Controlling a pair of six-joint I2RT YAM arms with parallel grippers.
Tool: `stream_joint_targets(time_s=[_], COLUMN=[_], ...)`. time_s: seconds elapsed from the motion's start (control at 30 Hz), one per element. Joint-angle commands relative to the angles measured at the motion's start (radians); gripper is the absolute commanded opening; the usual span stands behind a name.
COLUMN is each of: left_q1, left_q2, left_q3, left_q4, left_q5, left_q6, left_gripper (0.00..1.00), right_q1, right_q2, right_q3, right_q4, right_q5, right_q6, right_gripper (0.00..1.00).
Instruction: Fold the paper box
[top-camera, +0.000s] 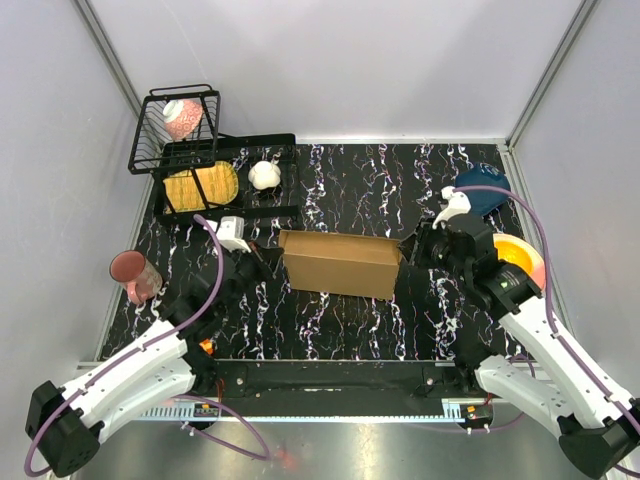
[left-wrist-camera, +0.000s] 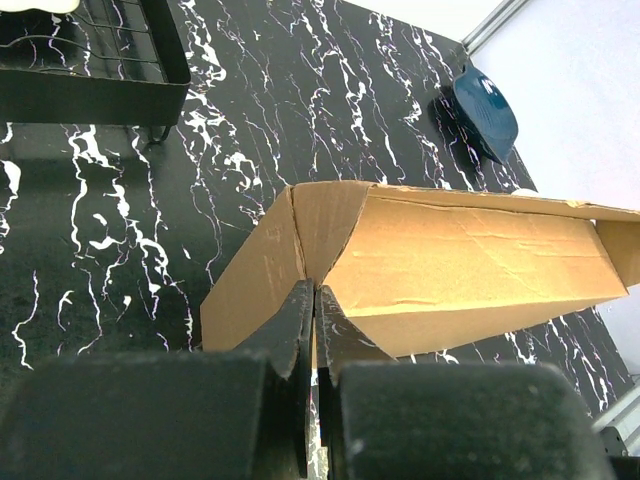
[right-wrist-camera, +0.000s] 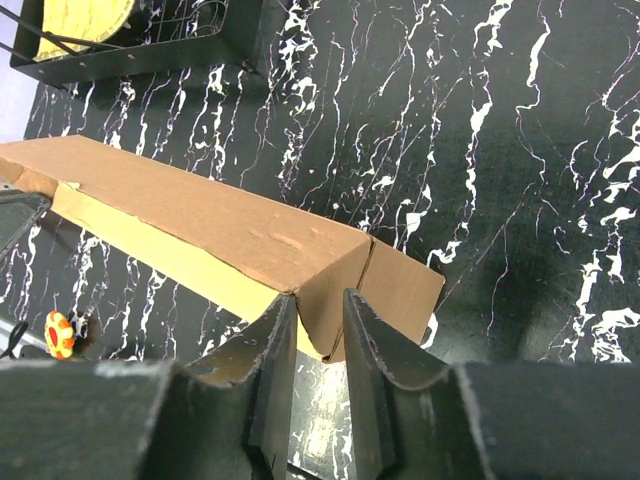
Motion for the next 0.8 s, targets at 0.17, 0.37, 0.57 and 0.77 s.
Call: stream_joint_targets(time_s=[0.17,0.37,0.57,0.77], left_q1=[-0.004,-0.004,-0.002,-0.004], left_q2=[0.022,0.009,-0.027,-0.031], left_q3=[0.038,0.067,0.113,0.167], left_q4=[-0.042,-0.065,-0.072,-0.12], left_q5=[0.009,0.009,-0.005,-0.003], left_q6=[0.005,-0.011,-0.017,-0.011], left_gripper=[0.01,0.2,0.42,0.47], right_q1=[-0.002,-0.002,-0.004,-0.002], right_q2=[0.017,0.008,0.017,0.023], right_q3=[-0.069,-0.105,-0.128,-0.154], right_q4=[0.101,0.102,0.079,0.075], right_q5=[0.039,0.066,0.083,0.077], right_q6=[-0.047,-0.069,-0.075,-0.063], right_gripper=[0.13,0.0,0.0,0.0])
